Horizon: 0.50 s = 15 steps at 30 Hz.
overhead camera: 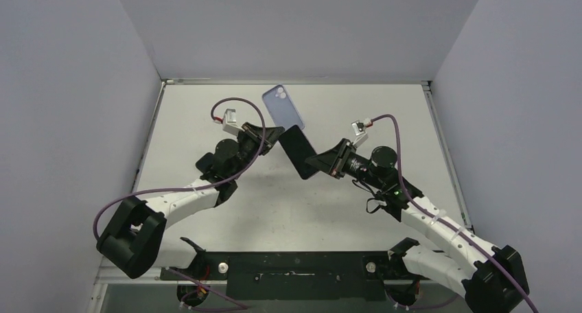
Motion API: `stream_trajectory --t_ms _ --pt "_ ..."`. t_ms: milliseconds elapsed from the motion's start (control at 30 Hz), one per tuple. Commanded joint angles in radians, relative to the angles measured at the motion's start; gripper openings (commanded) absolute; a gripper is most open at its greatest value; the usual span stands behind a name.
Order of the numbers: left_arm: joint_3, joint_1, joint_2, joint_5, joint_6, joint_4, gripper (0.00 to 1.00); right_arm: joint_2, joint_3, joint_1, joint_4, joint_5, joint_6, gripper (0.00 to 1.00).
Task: Take the phone out of the phone case
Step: Place the phone case at the center of the board.
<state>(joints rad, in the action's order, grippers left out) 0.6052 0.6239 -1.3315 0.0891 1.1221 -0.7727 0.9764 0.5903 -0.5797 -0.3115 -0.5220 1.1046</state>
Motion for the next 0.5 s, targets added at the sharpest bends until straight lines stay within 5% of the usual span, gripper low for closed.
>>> stream_trajectory --t_ms 0,200,467 --pt "0.064 -0.102 -0.005 -0.166 -0.079 0.026 0.0 -0.069 0.008 0.065 0.044 -0.008 -0.076 0.0" --pt "0.111 -0.214 -0.069 -0.405 -0.241 0.243 0.0 -0.108 -0.056 0.247 0.033 -0.05 -0.1 0.0" --pt "0.261 -0.224 -0.274 -0.552 -0.403 0.458 0.0 -0.065 -0.151 0.389 -0.079 -0.08 -0.111 0.0"
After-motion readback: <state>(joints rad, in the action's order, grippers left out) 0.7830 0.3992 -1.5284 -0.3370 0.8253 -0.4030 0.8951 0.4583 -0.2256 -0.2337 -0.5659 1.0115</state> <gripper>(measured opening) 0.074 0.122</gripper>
